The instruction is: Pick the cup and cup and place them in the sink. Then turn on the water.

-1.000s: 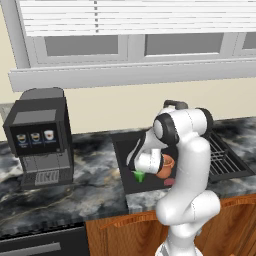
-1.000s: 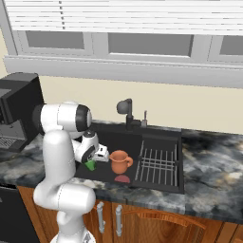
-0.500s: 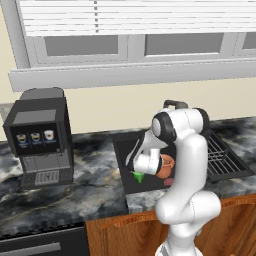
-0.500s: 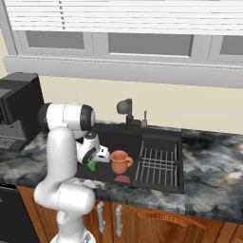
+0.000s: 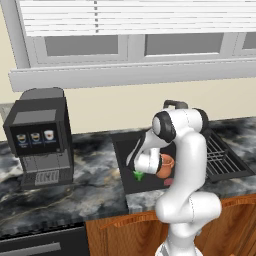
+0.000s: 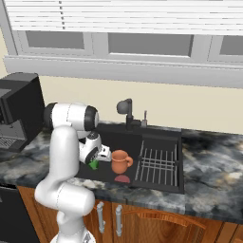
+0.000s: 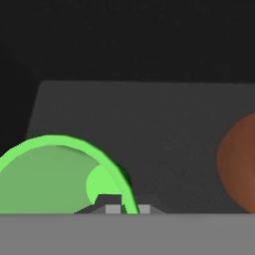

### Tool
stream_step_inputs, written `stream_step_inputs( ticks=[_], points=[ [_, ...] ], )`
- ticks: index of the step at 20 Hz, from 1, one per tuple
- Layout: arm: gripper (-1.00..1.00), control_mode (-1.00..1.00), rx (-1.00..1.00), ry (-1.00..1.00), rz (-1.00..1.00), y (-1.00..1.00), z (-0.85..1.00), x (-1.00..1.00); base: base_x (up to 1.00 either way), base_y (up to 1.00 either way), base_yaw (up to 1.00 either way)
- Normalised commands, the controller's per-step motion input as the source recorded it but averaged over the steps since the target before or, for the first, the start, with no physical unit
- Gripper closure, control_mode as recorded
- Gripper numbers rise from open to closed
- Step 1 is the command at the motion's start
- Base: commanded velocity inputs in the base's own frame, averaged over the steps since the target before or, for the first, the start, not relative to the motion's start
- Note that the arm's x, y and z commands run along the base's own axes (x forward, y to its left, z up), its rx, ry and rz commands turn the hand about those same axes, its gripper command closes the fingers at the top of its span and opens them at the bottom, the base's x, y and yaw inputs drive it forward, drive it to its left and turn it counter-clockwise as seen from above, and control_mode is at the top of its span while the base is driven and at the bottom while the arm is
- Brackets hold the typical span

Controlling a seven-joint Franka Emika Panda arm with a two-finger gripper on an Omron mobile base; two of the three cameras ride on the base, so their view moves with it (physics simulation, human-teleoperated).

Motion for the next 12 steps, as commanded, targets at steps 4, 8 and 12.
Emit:
stream_step_inputs(
  ticks=[4,8,12],
  points=[
    [1.0,-1.0,0.0,0.0,0.0,0.0,-0.16,0.04,0.0,0.0,0.0],
    [1.0,-1.0,0.0,0.0,0.0,0.0,-0.2,0.01,0.0,0.0,0.0],
    [1.0,-1.0,0.0,0.0,0.0,0.0,-0.02,0.0,0.0,0.0,0.0]
  ],
)
